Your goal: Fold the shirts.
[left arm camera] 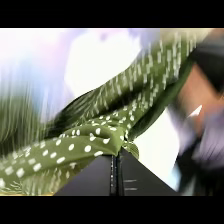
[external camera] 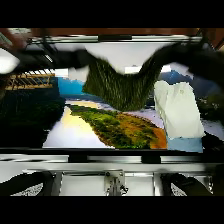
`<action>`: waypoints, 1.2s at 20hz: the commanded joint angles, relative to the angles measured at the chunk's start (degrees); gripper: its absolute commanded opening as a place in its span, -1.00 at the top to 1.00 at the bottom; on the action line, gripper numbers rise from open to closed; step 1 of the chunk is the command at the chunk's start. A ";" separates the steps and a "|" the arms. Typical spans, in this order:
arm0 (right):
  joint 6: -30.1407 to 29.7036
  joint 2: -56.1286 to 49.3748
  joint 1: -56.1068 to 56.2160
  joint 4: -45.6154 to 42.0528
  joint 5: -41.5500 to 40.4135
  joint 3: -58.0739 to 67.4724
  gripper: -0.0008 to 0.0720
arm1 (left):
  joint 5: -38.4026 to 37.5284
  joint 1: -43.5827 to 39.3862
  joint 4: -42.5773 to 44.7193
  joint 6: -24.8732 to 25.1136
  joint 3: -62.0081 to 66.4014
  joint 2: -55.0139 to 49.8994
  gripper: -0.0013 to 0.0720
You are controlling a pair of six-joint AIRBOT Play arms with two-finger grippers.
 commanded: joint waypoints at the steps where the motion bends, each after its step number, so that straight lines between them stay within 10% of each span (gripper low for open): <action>1: -3.10 6.01 0.02 3.30 12.33 13.55 0.80 | -1.09 2.82 -0.37 6.10 25.70 1.16 0.91; 8: -3.13 6.73 0.02 9.42 0.42 17.51 0.79 | 0.15 2.86 11.39 4.48 9.77 17.27 0.91; 18: 5.57 -2.62 0.02 14.67 -4.09 17.49 0.80 | -5.07 2.86 20.52 2.14 9.57 13.42 0.91; 24: 5.92 -20.31 0.04 35.69 11.50 17.51 0.80 | 0.81 11.80 29.46 -6.58 9.73 11.08 0.91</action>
